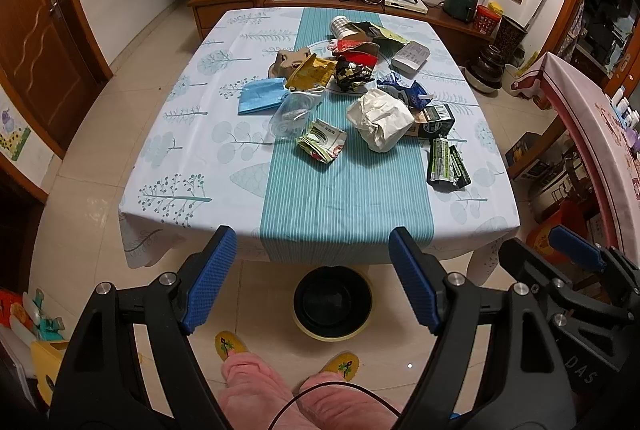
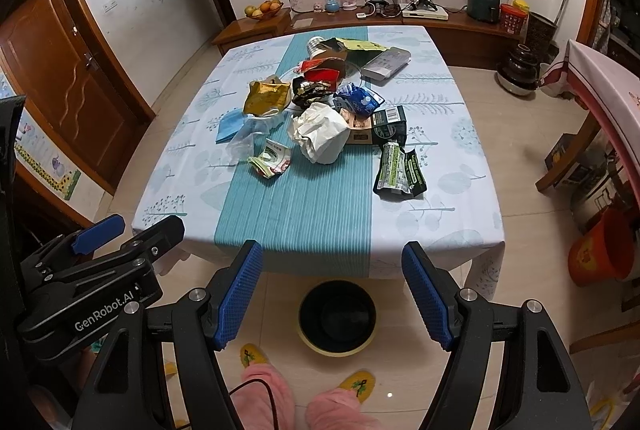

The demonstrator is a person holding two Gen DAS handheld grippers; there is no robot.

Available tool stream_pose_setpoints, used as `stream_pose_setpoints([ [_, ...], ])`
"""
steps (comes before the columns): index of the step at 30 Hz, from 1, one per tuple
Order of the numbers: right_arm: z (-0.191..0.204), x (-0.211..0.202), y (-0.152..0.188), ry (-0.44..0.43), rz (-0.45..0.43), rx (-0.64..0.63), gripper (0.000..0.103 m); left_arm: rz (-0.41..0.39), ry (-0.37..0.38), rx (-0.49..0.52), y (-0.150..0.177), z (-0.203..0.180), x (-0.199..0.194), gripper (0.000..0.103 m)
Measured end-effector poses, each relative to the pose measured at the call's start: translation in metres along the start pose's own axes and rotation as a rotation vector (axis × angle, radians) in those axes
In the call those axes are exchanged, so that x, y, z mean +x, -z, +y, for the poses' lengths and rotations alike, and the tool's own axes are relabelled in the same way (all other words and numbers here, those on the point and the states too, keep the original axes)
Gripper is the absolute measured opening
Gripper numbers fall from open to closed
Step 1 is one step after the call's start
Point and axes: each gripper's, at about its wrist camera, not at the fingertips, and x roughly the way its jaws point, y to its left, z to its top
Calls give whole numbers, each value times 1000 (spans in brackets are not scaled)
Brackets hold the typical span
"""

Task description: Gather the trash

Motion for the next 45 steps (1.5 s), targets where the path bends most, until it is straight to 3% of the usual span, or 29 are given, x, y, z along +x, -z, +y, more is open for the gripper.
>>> stream_pose_setpoints([
  [13, 10, 5, -20, -44, -9, -4, 74, 0, -16, -14, -2, 3, -2, 77],
  [23, 10, 11, -46, -73, -24, 19, 74, 18, -13, -82, -34, 27, 0, 77],
  [30, 20, 35, -73, -71, -7, 61, 74, 34, 32, -123, -68, 66, 7, 77],
  [34, 26, 61, -91, -48, 16, 118, 74, 99, 51, -124, -91, 92, 28, 77],
  [38, 32, 89, -103, -1, 34, 169, 74, 148, 129, -116, -125, 117, 60, 77],
  [42, 34, 128, -111, 53, 49, 220, 74, 162, 165, -21, -155, 120, 96, 77],
  [45, 25, 159, -118, 45, 76, 309, 74, 215, 196, 78, -169, 114, 136, 77],
])
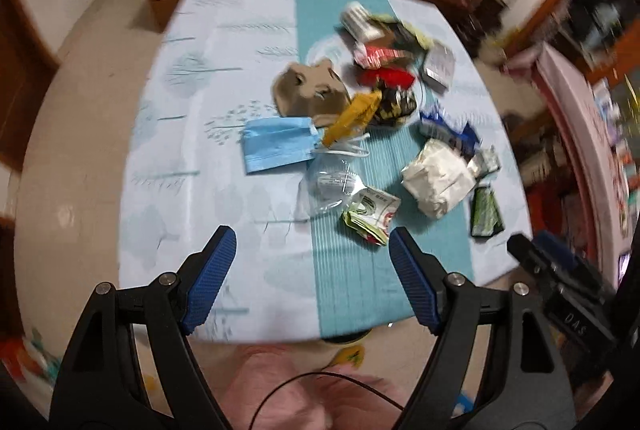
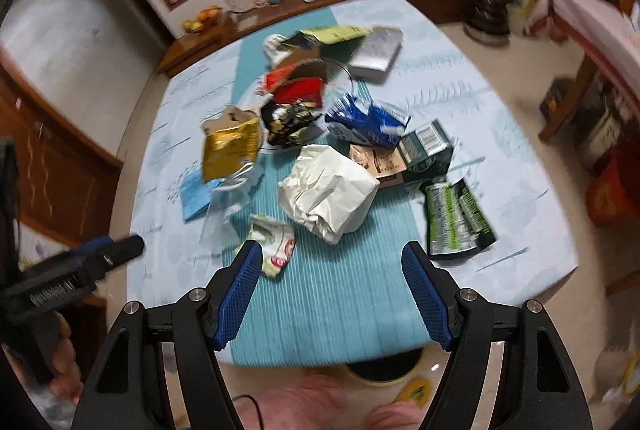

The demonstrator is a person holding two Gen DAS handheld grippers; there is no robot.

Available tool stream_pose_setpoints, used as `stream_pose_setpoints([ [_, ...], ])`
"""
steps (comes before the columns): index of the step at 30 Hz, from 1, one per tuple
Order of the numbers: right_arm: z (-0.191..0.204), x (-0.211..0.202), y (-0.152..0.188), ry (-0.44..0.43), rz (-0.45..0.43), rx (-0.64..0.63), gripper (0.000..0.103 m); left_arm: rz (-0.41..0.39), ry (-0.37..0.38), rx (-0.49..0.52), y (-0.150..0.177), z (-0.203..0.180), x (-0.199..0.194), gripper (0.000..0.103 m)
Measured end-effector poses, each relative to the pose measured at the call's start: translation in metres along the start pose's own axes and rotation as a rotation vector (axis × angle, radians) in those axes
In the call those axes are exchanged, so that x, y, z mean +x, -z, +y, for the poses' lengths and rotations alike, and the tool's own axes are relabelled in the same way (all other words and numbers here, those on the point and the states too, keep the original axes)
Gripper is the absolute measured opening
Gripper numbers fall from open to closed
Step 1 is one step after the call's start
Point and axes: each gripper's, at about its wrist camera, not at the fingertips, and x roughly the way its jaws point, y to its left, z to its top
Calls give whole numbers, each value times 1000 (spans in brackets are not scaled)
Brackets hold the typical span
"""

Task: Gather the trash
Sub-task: 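Grasp the blue face mask with the left gripper while the right gripper grasps the white tissue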

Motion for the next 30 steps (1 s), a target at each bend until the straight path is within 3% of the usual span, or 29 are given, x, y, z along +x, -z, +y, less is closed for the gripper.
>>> stream_pose_setpoints([
  [6, -18, 58, -25, -30, 28, 201, 74, 86, -11, 99, -37, 14, 69, 77],
  [13, -31, 112, -40, -5, 64, 340, 74, 113, 11, 241, -79, 47, 116, 77],
  [18, -32, 134, -41, 4, 72, 385, 73, 175, 52, 368, -97, 55, 146, 77],
  [21, -27, 145, -40, 11, 101, 390, 63, 210, 82, 440, -102, 52, 164, 77],
  [30, -14, 147, -32, 68, 105, 355, 54, 217, 95, 658, -106, 19, 192, 77],
])
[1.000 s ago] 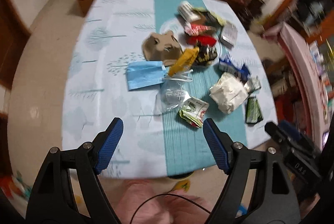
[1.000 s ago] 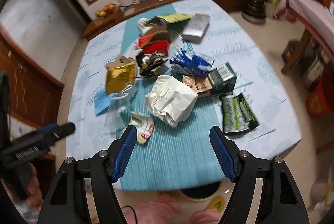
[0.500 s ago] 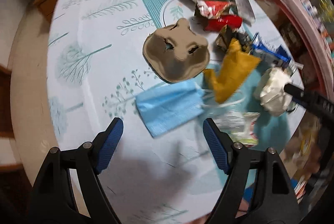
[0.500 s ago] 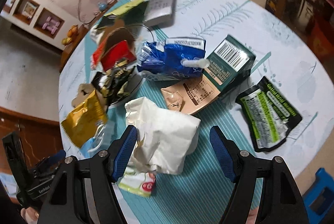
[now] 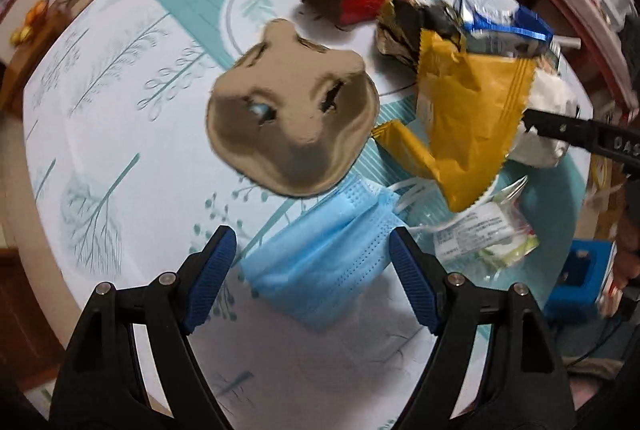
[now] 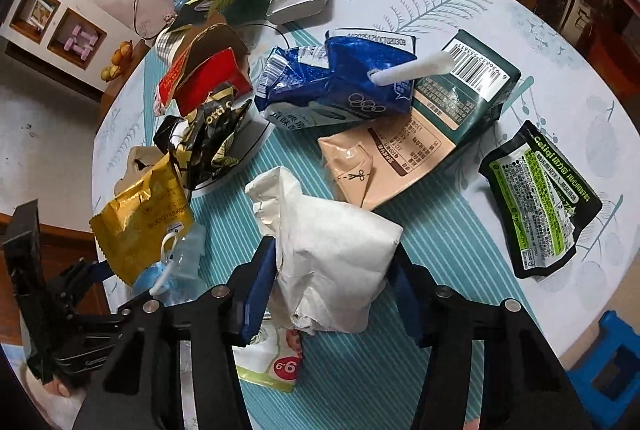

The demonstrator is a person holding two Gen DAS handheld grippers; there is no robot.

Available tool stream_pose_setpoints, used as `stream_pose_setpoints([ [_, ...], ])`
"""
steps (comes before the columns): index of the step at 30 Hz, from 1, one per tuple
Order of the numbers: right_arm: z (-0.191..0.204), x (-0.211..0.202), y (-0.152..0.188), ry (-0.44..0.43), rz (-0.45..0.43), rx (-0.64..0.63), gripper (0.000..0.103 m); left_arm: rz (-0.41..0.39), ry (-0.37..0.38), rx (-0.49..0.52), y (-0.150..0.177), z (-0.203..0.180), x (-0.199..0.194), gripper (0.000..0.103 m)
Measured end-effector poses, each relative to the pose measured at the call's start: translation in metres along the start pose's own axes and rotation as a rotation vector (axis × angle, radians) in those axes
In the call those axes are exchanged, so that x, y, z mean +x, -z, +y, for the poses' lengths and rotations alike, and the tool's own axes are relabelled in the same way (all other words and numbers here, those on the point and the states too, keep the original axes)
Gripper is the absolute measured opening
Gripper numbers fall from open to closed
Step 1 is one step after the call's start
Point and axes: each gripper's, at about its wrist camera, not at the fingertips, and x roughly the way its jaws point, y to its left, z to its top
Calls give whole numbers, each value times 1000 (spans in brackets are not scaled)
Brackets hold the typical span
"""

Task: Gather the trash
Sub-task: 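Grasp the blue face mask with the left gripper while the right gripper grasps the white tissue, then carry the mask and tissue in both grippers over the black trash bin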

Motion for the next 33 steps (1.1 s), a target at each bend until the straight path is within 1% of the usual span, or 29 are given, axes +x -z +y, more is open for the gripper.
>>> stream_pose_setpoints([
  [2, 2, 0, 1, 15, 3, -11, 52, 31, -2, 22, -4, -3, 9, 76],
  [3, 2, 1, 2, 21, 3, -13, 52, 43, -6, 32, -4, -5, 13, 70],
  [4, 2, 0, 2, 24, 5, -12, 52, 49, -12, 40, -3, -9, 15, 66],
  [5, 2, 0, 2, 26, 9, -11, 51, 37, -23, 55, -3, -13, 16, 64],
  [8, 4, 0, 1, 29, 21, -16, 48, 22, -20, 61, -2, -21, 16, 54],
  [10, 4, -3, 3, 18, 20, -26, 45, 13, -19, 52, -1, -26, 16, 41],
  [11, 5, -4, 3, 13, 18, -26, 43, 12, -16, 44, -1, -28, 15, 27],
  [12, 6, -8, 4, 7, 14, -29, 43, 13, -10, 32, 1, -31, 14, 9],
  [13, 6, -12, 7, 6, 10, -33, 42, 18, -2, 17, 2, -33, 14, 6],
  [15, 7, -24, 13, 1, 1, -43, 41, 20, -7, -14, 4, -35, 15, 5],
  [18, 10, -50, 22, -25, -15, -69, 41, 11, -7, -56, 18, -36, 6, 5],
  [22, 14, -90, 33, -53, -44, -121, 41, -36, -2, -125, 33, -47, -20, 4],
  [24, 14, -109, 39, -66, -53, -149, 41, -73, -15, -158, 40, -50, -40, 4],
  [27, 16, -133, 47, -82, -65, -194, 41, -136, -52, -219, 51, -48, -75, 4],
  [29, 13, -151, 53, -92, -81, -228, 41, -176, -65, -271, 60, -40, -104, 4],
  [33, -1, -186, 62, -142, -117, -286, 41, -259, -73, -348, 76, -44, -158, 4],
])
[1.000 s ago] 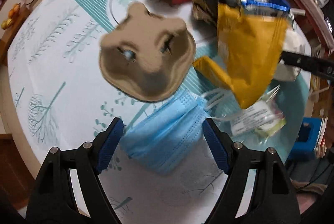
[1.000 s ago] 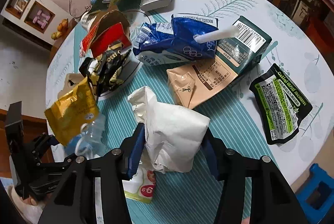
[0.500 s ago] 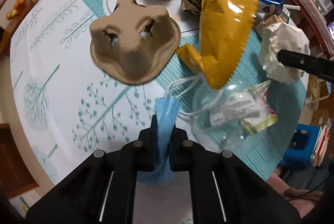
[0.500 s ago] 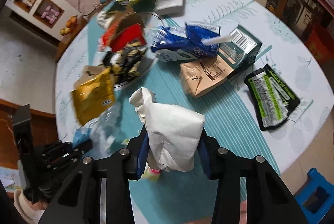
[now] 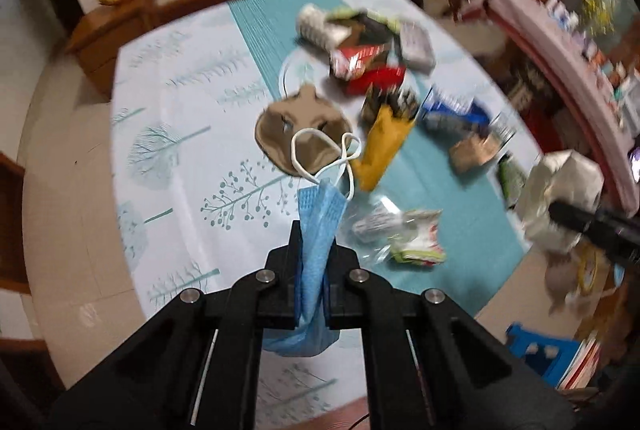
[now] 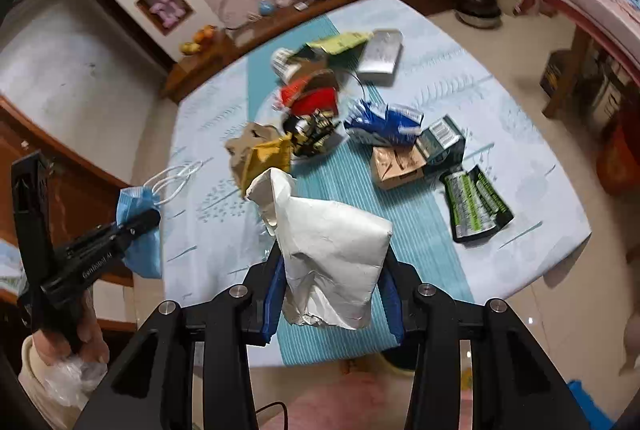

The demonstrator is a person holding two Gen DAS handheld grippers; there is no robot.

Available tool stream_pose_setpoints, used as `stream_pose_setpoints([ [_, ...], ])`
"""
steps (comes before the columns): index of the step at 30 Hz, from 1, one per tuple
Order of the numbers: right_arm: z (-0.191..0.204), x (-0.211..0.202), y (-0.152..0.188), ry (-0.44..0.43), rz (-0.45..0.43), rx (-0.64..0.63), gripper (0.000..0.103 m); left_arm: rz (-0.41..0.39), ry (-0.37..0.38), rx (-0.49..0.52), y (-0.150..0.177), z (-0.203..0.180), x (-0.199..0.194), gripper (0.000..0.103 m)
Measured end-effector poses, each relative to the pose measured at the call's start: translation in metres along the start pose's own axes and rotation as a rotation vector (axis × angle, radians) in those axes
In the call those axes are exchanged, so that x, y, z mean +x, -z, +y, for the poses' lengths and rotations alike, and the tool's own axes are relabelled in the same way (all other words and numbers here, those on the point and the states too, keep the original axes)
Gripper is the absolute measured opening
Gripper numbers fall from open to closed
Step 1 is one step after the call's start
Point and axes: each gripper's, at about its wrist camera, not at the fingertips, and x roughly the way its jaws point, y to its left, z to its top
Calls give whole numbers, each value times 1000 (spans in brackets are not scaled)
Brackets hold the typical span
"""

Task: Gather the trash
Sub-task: 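Carry the mask and tissue in both grippers over the black trash bin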

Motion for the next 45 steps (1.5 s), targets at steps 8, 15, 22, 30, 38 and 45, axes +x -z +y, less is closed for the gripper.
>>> stream_pose_setpoints([
  [8, -40, -63, 7, -95, -25, -199, 41, -118, -9, -139, 28, -57, -82, 4],
  [15, -90, -103, 36, -161, -26, -354, 41, -147, -21, -275, 83, -148, -93, 4],
  [22, -128, -91, 99, -198, 83, -387, 41, -87, -61, -334, 148, -217, -78, 4],
  [30, -172, -34, 171, -182, 235, -277, 42, 13, -99, -305, 217, -257, -40, 5],
  [38, -210, 58, 216, -114, 313, -176, 45, 110, -30, -343, 265, -255, 47, 5],
  [45, -239, 166, 248, -70, 342, -98, 47, 160, -15, -378, 299, -234, 143, 5],
])
